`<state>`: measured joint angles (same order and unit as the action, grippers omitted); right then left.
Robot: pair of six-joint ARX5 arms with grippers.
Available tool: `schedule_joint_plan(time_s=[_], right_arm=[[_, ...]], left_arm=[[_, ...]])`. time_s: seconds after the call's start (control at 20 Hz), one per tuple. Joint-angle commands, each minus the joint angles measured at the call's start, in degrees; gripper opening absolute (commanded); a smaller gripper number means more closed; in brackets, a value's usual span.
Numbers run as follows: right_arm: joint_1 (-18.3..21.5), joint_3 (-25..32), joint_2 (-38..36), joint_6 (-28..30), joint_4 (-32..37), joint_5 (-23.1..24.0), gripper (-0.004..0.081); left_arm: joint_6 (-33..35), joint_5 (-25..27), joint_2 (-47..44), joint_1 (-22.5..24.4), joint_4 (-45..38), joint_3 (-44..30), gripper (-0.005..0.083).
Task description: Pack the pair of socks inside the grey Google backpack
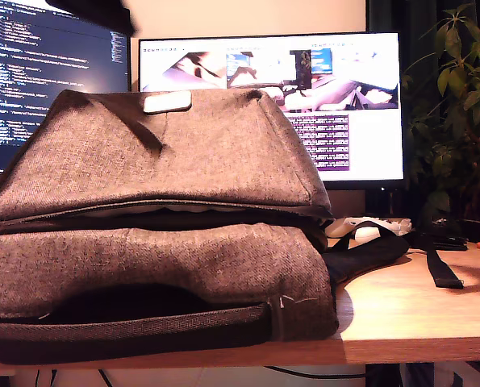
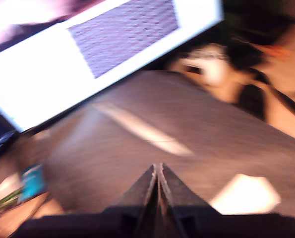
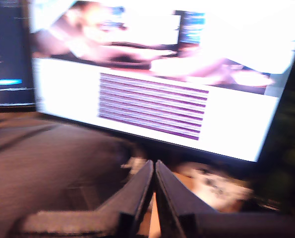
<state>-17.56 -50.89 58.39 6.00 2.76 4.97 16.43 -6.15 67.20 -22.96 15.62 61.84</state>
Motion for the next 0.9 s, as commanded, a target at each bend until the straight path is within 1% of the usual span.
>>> schedule_joint_plan(time_s=[0.0, 0.15, 0.35, 0.4, 0.45, 0.5, 0.65, 0.7, 0.75, 0.85], right_arm=[[3.2, 0.7, 0.0, -0.2, 0.0, -1.6, -0.0010], [8.3, 2.0, -0.4, -0.2, -1.5, -4.7, -0.0010], [12.4, 7.0, -3.2, -0.2, -1.3, -7.5, -0.0010], [12.9, 8.8, -4.4, -0.2, -1.3, -7.6, -0.0010], [13.2, 10.6, -5.9, -0.3, -1.2, -7.6, -0.0010], [13.5, 12.7, -7.6, -0.6, -1.0, -7.6, -0.0010], [13.6, 18.8, -14.1, -3.7, -0.1, -7.4, -0.0010], [13.6, 20.6, -17.1, -4.5, -0.3, -7.4, -0.0010], [13.6, 22.1, -20.0, -5.2, -1.3, -7.4, -0.0010], [13.5, 23.8, -25.7, -6.1, -5.3, -7.4, -0.0010]], left_arm=[[-5.6, -0.1, -0.8, 2.9, -0.9, 0.0, -0.0024], [-6.2, -0.3, -2.6, 8.1, -1.1, -1.6, -0.0024], [-6.6, -1.1, -8.9, 13.7, -4.5, -9.2, -0.0024], [-6.6, -2.0, -10.8, 14.9, -5.5, -11.6, -0.0024], [-9.4, -2.5, -13.1, 15.8, -6.6, -14.2, -0.0024], [-10.3, -2.6, -15.3, 16.5, -7.8, -16.9, -0.0024], [-10.5, -2.5, -23.5, 17.2, -10.1, -25.0, -0.0024], [-12.4, -2.4, -26.2, 17.2, -10.1, -27.3, -0.0024], [-13.6, -2.4, -29.1, 17.2, -9.9, -29.4, -0.0024], [-13.6, -1.7, -34.8, 17.2, -8.1, -32.0, -0.0024]])
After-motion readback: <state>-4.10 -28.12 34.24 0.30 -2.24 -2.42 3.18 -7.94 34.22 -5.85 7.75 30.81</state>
